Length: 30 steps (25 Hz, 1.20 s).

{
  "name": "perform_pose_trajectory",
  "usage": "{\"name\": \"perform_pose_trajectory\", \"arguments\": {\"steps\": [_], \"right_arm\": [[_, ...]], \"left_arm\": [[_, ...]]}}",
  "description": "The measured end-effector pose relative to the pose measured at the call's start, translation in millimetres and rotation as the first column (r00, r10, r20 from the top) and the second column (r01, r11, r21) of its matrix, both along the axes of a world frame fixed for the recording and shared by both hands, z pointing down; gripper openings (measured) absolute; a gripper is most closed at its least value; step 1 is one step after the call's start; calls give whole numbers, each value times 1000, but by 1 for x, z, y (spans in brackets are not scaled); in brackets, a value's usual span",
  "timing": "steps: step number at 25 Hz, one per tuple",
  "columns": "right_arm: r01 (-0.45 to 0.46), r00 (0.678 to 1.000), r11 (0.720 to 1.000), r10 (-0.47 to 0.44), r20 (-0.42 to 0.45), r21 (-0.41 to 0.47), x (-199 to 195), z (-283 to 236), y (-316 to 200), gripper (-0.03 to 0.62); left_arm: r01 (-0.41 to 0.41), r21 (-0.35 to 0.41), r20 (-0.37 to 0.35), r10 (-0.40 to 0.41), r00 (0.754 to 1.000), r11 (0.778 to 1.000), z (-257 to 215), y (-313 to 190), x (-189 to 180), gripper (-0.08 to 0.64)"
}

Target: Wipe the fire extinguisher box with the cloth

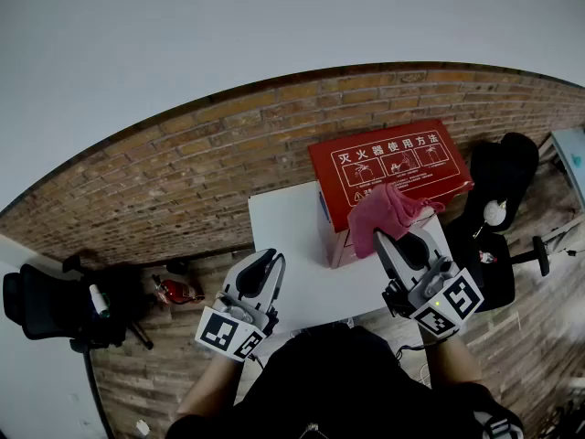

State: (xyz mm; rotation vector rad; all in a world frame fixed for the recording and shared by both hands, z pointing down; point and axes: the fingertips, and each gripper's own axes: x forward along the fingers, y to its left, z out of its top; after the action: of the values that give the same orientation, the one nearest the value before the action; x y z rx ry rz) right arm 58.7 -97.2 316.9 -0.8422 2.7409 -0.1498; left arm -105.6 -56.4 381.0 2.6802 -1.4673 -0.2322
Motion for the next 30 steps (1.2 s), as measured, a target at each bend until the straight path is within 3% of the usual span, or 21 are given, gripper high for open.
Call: {"name": "perform_pose_trajectory", "arguments": {"steps": [9, 17, 30], "right_arm": [[-64, 996, 996, 68, -59, 62, 16, -17, -11, 74], [-177, 976, 977, 190, -105, 115, 56, -36, -41, 74], [-377, 875, 915, 403, -268, 145, 137, -38, -135, 74]], "left_arm": [[15, -18, -32, -15, 999, 1000, 4, -7, -8, 87], [6, -20, -40, -7, 999, 1000, 7, -16, -7, 87], [6, -38, -58, -9, 998, 999, 16, -23, -12, 87]]}}
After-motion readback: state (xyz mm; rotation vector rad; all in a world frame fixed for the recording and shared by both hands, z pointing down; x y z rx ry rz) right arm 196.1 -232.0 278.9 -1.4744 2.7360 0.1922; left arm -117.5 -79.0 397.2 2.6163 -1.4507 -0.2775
